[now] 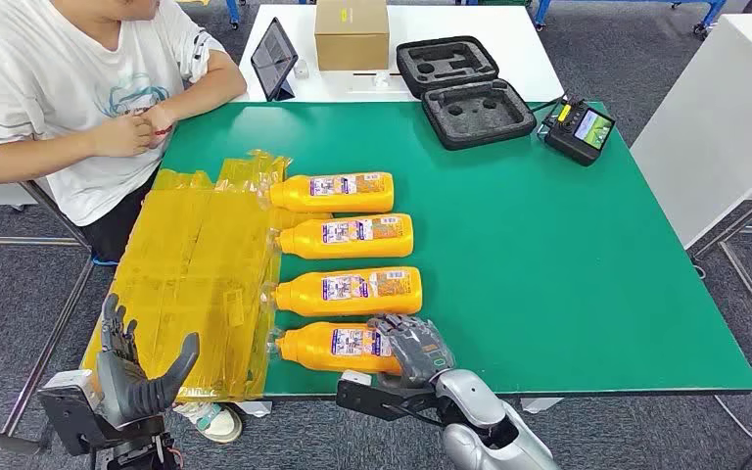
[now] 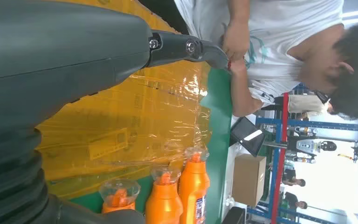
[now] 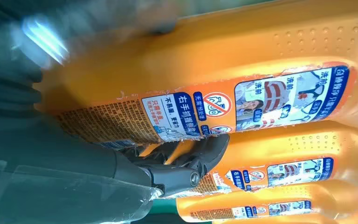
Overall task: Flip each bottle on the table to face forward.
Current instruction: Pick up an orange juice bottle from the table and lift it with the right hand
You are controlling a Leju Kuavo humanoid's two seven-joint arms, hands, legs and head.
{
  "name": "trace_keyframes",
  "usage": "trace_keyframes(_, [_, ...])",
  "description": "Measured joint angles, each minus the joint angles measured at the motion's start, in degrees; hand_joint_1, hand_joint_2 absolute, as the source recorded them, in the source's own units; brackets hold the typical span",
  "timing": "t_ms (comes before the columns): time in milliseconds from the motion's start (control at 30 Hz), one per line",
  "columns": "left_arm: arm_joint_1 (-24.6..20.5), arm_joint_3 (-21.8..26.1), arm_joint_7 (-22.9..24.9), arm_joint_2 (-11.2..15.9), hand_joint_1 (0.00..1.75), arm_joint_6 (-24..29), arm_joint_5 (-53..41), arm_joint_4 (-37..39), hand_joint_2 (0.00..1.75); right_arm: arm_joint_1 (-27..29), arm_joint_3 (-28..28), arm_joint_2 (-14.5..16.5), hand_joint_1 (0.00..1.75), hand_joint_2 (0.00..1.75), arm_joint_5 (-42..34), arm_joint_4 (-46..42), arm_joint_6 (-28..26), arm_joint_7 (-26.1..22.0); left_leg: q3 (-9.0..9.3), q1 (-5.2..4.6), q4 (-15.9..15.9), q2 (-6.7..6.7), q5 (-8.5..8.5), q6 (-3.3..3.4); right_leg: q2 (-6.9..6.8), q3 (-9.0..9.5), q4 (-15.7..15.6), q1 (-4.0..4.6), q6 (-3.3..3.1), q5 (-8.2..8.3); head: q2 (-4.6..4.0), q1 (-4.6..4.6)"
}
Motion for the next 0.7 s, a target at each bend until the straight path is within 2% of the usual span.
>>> trace_keyframes(700, [-0.2, 0.1, 0.0, 0.1, 0.0, 0.2, 1.0, 0.0, 1.75, -1.2, 1.4, -1.0, 1.75, 1.75, -0.3, 0.2, 1.1, 0.6, 0.06, 0.0, 0.0, 0.0, -0.01, 0.0, 0.01, 0.05, 0.0, 0.0, 0.01, 0.0, 0.0, 0.01])
